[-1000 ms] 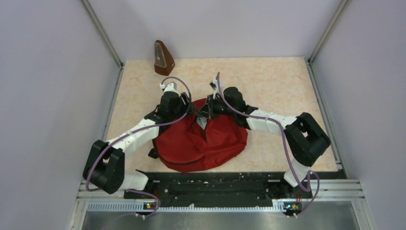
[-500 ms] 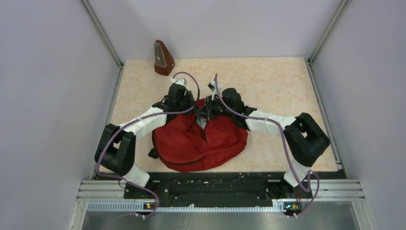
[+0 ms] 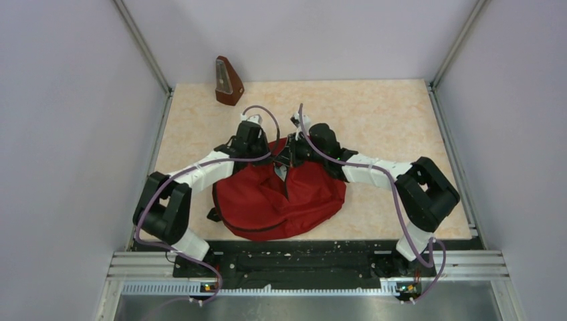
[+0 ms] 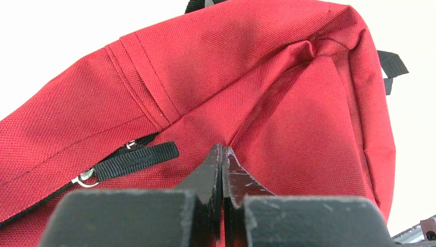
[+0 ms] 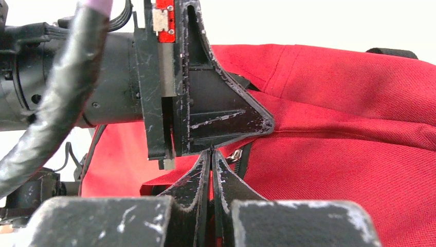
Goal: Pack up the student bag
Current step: Zip the student bag at the center of the board.
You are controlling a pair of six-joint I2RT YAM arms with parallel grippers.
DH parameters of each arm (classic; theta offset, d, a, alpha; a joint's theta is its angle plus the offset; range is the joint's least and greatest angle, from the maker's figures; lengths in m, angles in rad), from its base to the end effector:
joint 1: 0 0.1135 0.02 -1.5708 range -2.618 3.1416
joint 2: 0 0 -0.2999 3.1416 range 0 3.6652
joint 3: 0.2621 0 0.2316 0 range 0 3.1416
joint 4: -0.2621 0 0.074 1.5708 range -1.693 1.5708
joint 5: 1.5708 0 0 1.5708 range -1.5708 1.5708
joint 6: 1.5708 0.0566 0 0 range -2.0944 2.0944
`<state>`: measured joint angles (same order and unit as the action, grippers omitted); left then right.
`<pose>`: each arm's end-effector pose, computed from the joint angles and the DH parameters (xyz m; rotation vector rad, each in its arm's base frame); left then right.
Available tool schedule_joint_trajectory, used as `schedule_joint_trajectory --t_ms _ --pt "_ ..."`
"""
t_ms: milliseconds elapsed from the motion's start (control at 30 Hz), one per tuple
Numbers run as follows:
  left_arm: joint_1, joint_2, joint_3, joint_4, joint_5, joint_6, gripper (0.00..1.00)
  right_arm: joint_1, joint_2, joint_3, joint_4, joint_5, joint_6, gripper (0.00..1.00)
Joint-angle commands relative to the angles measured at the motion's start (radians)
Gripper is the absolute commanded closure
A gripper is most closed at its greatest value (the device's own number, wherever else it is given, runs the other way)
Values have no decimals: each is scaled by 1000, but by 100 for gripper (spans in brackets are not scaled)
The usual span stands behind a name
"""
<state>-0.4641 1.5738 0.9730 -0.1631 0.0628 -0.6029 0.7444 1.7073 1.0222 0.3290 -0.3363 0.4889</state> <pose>0.2967 -0.1525 0.2462 -0.1350 2.4088 -0.5889 0.2752 0.2789 0.2711 -0.5054 2.0198 1.1174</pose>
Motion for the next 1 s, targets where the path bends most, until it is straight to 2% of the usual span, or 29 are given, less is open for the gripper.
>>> schedule_joint_trajectory --t_ms 0,233,367,633,967 --pt "-12 -72 -54 3 -27 -20 100 17 -6 49 18 8 -38 100" --pt "-10 -130 -53 48 -191 -35 100 64 -54 39 -83 53 -97 100" --pt "-2 -140 -43 56 -239 -14 100 100 -86 -27 -71 76 -92 100" --pt "27 -149 -49 64 -285 8 100 150 -141 -142 -32 91 -39 100" --pt "69 -123 -28 93 -309 23 100 205 -260 -214 -78 119 -16 100"
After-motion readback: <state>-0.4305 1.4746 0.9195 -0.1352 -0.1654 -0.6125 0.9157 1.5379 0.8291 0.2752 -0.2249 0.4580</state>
